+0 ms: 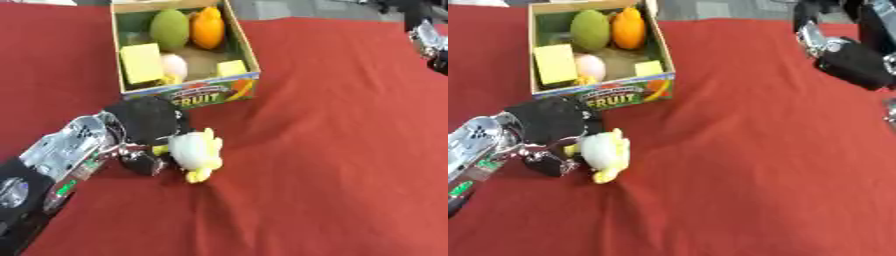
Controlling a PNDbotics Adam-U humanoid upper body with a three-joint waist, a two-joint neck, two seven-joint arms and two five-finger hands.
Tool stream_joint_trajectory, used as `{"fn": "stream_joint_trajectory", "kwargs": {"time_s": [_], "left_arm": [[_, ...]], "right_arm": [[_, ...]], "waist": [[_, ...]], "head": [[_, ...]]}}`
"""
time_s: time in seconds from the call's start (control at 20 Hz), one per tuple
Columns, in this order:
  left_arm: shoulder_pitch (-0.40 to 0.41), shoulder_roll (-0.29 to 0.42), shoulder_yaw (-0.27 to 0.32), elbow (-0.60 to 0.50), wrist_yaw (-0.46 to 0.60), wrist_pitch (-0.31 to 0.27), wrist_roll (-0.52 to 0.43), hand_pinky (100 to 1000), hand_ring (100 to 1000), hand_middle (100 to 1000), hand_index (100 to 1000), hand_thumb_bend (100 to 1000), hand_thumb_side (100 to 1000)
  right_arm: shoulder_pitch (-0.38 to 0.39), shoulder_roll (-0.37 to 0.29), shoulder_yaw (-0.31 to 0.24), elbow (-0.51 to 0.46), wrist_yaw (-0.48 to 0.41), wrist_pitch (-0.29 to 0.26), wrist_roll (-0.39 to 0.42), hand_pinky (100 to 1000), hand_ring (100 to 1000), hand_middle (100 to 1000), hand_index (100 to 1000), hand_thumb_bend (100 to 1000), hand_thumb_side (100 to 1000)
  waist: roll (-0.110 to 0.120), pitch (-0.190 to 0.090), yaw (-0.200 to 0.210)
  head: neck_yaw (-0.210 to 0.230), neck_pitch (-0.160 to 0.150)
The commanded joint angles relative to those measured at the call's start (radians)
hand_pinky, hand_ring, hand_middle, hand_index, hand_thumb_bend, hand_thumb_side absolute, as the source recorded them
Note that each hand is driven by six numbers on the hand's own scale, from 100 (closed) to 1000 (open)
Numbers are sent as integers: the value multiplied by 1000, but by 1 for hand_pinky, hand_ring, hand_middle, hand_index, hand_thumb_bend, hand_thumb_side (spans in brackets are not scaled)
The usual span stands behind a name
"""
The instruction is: Pick up objects on the table and place them in the box.
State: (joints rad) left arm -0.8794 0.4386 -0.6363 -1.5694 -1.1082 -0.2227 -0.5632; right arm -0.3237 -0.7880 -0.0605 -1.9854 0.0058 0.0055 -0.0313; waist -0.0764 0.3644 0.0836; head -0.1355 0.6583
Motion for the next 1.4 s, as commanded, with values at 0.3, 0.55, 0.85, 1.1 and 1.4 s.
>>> {"fn": "stream_joint_trajectory", "kwargs": {"time_s": [0.3, 0.55, 0.85, 1.1, 1.4], "left_arm": [[-3, 59, 53, -197, 36, 106, 96, 638, 585, 455, 538, 100, 100], [-4, 92, 54, -313, 79, 165, 57, 638, 588, 475, 564, 100, 100], [-35, 137, 127, -425, 141, 180, 18, 645, 590, 476, 566, 100, 100], [-99, 194, 223, -416, 201, 233, 32, 655, 593, 482, 575, 100, 100], [-192, 185, 237, -287, 173, 285, 73, 674, 611, 496, 589, 100, 100]], "right_arm": [[7, -30, -15, -15, -1, 3, 1, 926, 896, 584, 838, 100, 489], [13, -33, -17, -15, 1, 3, 0, 926, 896, 583, 838, 100, 486], [10, -37, -20, -15, 1, -2, -5, 926, 896, 584, 838, 100, 479], [0, -41, -19, -15, -2, -7, -7, 925, 895, 584, 838, 100, 477], [-18, -40, -13, -15, -4, -10, 0, 925, 895, 583, 837, 100, 477]], "waist": [[5, -27, 7], [7, -30, 11], [7, -33, 14], [8, -33, 13], [4, -21, 0]], "head": [[-15, -7], [-22, -5], [-29, -3], [-36, -1], [-24, -16]]}}
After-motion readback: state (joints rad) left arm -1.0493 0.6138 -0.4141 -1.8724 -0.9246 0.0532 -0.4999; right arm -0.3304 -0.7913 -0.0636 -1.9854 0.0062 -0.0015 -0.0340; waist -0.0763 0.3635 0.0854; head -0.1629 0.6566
